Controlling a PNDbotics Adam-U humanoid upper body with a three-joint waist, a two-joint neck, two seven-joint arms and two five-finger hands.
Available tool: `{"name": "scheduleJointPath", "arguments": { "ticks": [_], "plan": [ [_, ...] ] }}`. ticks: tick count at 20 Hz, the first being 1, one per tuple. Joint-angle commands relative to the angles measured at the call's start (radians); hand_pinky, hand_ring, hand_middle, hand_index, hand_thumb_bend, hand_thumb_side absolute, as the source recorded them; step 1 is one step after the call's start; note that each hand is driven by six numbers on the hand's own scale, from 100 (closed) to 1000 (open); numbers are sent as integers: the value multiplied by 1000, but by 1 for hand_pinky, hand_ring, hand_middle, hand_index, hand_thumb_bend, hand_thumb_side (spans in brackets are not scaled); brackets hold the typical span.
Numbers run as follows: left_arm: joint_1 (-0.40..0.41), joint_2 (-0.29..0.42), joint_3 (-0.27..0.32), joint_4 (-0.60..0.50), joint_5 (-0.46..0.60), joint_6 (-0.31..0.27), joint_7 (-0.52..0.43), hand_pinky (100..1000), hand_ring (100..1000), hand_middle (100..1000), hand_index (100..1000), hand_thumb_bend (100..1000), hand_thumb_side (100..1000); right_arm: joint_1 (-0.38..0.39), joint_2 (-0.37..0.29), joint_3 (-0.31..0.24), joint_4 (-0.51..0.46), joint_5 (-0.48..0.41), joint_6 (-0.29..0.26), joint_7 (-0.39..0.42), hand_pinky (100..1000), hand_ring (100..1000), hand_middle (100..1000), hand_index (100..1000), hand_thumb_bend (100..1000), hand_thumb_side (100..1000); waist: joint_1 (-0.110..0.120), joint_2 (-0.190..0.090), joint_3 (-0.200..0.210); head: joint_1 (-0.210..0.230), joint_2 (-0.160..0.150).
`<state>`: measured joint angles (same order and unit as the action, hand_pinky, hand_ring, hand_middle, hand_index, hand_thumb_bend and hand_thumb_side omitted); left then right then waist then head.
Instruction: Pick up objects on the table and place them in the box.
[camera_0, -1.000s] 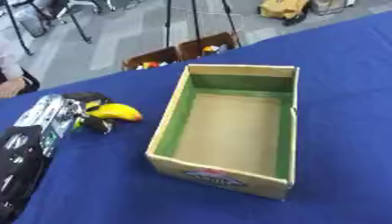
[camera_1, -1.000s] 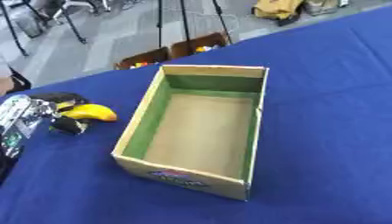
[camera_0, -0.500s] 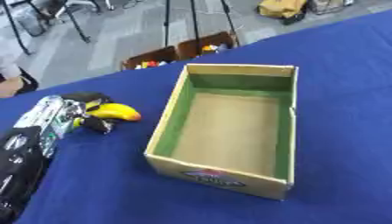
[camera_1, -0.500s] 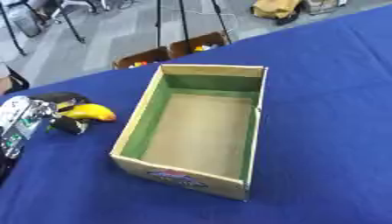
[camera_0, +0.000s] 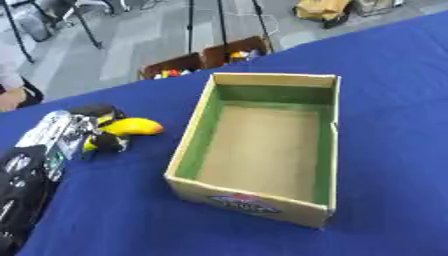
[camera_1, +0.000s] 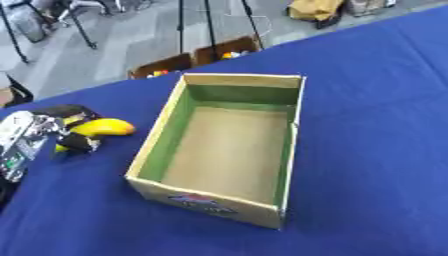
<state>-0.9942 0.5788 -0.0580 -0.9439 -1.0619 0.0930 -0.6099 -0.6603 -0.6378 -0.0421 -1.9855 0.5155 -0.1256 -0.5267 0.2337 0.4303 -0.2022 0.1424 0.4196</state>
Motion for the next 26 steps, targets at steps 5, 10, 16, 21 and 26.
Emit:
{"name": "scheduleJointPath", "arguments": {
  "ticks": [5, 10, 16, 21, 26],
  "plan": [
    [-12, 39, 8, -6, 9, 5, 2, 728, 843, 915, 924, 100, 393, -12, -28, -7, -14, -8, 0, -6, 714, 868, 804, 915, 100, 1000, -8, -22, 2, 1, -9],
    [-10, 40, 9, -10, 10, 14, 33, 621, 770, 835, 834, 100, 419, -10, -27, -10, -14, -8, 0, -10, 714, 868, 805, 915, 100, 1000, -8, -26, 1, -2, -8],
    [-5, 39, 9, -3, 14, 18, 67, 593, 747, 802, 783, 100, 428, -9, -27, -12, -14, -6, 0, -14, 714, 868, 805, 915, 100, 1000, -8, -29, -1, -1, -11],
    [-2, 38, 8, -1, 16, 20, 87, 566, 725, 771, 756, 100, 426, -8, -26, -12, -14, -7, 0, -15, 715, 868, 805, 915, 100, 1000, -8, -29, -1, -2, -11],
    [-3, 39, 7, 1, 16, 24, 104, 551, 714, 767, 755, 100, 414, -7, -24, -13, -14, -7, 1, -16, 715, 868, 805, 916, 100, 1000, -11, -32, 2, -3, -7]
  ]
}}
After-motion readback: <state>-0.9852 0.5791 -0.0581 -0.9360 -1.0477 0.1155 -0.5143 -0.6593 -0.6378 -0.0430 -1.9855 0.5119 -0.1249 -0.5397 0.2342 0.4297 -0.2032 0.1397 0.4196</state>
